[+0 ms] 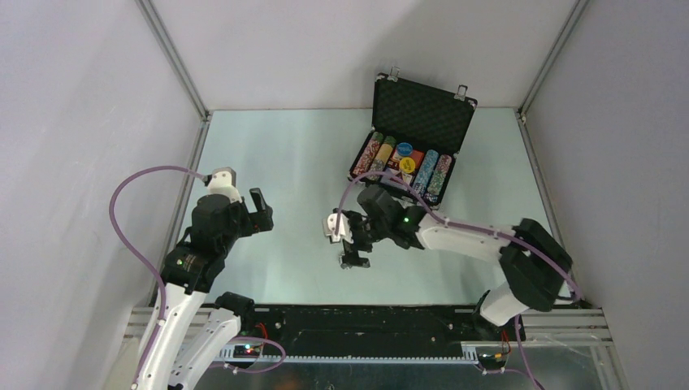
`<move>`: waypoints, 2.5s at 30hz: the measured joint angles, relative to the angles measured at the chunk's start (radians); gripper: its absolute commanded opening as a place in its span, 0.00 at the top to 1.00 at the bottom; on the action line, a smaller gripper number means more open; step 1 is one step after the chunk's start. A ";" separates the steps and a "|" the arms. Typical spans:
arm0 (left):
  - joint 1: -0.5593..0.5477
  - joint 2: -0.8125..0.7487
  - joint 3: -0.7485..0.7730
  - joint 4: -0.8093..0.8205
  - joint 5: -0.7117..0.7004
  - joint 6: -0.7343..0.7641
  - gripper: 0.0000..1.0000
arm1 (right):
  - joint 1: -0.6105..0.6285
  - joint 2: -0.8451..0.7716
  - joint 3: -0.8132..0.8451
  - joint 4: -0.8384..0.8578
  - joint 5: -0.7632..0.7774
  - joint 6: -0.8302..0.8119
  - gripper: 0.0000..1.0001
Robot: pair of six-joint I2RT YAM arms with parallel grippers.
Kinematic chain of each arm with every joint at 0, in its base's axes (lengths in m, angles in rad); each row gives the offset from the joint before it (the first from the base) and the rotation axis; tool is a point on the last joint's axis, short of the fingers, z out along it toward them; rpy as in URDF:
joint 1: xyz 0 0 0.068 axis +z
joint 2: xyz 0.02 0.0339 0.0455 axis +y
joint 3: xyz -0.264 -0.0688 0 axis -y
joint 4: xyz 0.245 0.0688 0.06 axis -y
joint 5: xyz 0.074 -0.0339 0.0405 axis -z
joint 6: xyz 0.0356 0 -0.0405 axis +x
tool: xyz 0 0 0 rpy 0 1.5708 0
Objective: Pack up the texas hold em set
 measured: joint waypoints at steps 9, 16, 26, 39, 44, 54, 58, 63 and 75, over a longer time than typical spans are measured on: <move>0.000 0.000 0.000 0.000 -0.007 0.000 0.00 | -0.006 -0.261 -0.117 0.232 0.288 0.443 0.00; 0.000 0.003 0.000 0.000 -0.007 0.000 0.00 | -0.199 -0.443 -0.116 0.183 0.506 0.816 0.02; 0.000 0.015 0.000 0.000 -0.007 0.000 0.00 | -0.311 -0.443 -0.119 0.051 0.539 1.060 0.01; 0.000 0.024 0.000 0.000 -0.007 0.000 0.00 | -0.166 -0.276 -0.058 -0.164 0.790 1.236 0.01; 0.000 0.027 0.000 0.000 -0.007 0.000 0.00 | -0.050 -0.131 0.014 -0.208 0.761 1.328 0.01; 0.000 0.027 0.000 0.000 -0.006 0.000 0.00 | 0.109 0.174 0.253 -0.299 0.735 1.405 0.01; 0.000 0.027 0.000 0.000 -0.006 0.000 0.00 | 0.137 0.256 0.330 -0.367 0.750 1.414 0.02; 0.000 0.027 0.000 0.000 -0.006 0.000 0.00 | 0.140 0.294 0.351 -0.429 0.769 1.418 0.03; 0.000 0.027 0.000 0.000 -0.006 0.000 0.00 | 0.163 0.348 0.353 -0.457 0.753 1.434 0.12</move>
